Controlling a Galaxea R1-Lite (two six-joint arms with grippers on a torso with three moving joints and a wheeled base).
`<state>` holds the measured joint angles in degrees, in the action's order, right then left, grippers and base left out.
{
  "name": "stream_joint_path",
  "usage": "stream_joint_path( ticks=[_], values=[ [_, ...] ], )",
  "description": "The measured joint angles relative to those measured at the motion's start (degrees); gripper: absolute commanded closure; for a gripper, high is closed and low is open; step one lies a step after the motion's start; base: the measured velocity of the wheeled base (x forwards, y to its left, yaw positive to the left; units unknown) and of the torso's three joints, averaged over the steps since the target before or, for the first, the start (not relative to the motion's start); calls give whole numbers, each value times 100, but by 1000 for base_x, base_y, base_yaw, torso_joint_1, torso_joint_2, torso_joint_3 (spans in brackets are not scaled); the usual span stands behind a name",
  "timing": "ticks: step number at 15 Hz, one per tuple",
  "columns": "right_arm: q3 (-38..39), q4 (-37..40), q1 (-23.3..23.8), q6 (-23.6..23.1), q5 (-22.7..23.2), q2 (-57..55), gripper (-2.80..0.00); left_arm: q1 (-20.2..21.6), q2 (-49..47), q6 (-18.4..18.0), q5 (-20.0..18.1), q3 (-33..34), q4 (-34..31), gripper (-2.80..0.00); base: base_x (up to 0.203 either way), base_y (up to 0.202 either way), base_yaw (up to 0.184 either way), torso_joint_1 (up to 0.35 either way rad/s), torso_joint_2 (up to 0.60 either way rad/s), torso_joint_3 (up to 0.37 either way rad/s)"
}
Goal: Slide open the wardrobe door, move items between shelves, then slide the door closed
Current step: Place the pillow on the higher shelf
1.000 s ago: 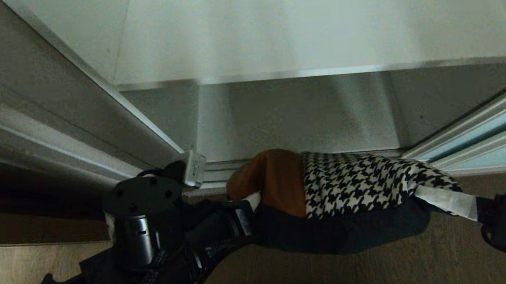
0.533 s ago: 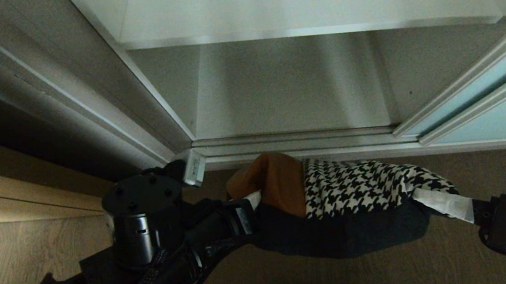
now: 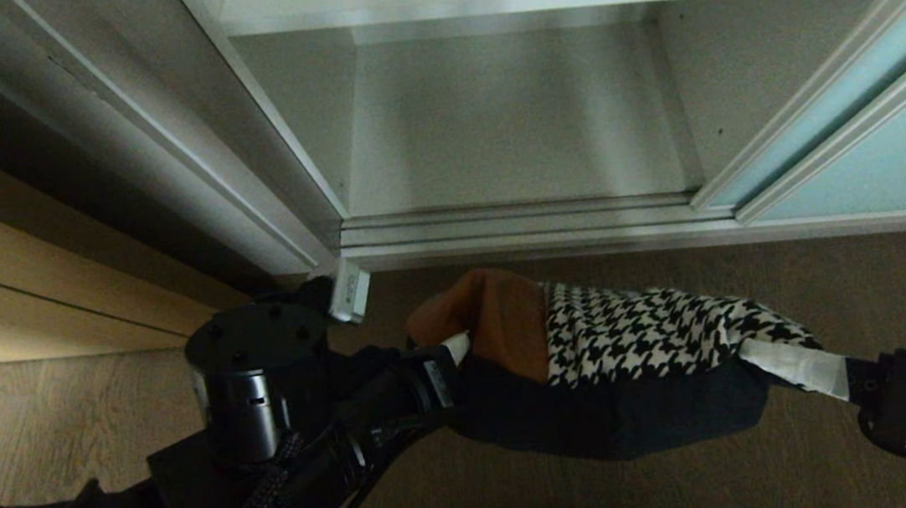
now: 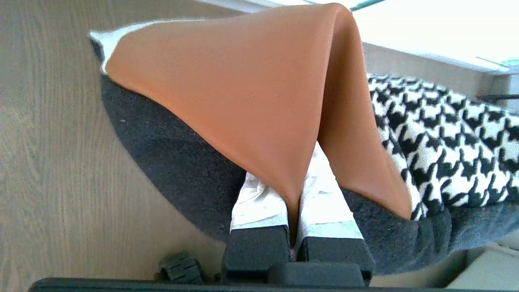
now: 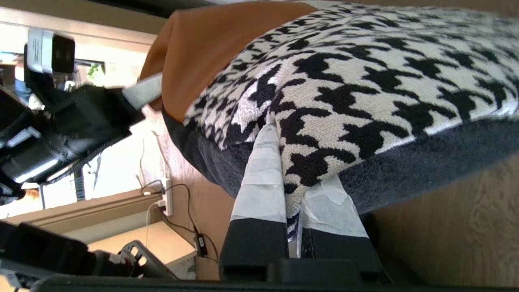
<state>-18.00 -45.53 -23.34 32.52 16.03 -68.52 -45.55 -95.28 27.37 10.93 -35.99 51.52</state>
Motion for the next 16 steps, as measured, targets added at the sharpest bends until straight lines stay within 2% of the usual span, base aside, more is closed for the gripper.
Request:
stream_joint_path(
  ticks=[9,16],
  values=[
    [-11,-9,0,-2,1,30,0,56,-149,-46,4,-119,0,0,0,0,0,0,0,0],
    [15,30,-35,6,78,170,0,7,81,-2,-16,226,2,0,0,0,0,0,0,0]
  ],
)
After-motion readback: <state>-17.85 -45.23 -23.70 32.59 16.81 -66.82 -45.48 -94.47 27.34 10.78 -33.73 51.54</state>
